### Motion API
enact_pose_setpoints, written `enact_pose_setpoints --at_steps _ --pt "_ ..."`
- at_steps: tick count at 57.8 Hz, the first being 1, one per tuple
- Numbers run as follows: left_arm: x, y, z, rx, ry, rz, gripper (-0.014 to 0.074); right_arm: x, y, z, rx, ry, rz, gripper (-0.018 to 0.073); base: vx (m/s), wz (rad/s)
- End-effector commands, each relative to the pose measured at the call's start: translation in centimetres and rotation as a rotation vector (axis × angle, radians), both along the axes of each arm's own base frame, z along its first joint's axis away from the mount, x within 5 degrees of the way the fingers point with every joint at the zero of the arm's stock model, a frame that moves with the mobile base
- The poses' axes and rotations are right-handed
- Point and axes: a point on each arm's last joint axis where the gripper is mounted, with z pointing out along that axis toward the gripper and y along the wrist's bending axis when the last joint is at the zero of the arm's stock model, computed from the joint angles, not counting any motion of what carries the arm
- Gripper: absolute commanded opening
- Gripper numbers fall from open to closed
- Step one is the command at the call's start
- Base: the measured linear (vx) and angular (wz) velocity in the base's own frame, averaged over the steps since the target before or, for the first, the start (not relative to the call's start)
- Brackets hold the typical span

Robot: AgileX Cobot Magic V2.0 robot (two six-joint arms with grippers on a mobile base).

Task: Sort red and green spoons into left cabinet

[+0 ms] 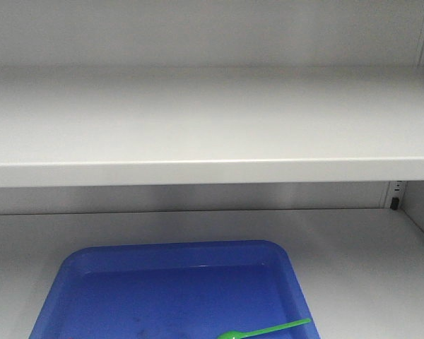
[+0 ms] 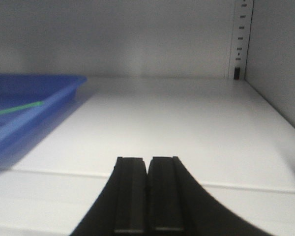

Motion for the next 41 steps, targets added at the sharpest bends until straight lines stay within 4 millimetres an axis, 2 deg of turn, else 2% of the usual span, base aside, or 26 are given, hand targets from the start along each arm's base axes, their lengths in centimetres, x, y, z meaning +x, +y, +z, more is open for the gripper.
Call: enact_pose_setpoints --at_steps 1,41 --pt "-0.17 0.1 0.41 -0.027 -0.081 0.006 -0.0001 -0.06 -0.08 0.42 -0.009 -0.078 -0.009 -0.0003 0.0 0.0" --pt "-0.16 0.09 0.35 -0.026 -0.073 0.005 -0.0001 -0.06 -0.08 0.43 -0.009 -0.079 -0.009 -0.0003 0.0 0.0"
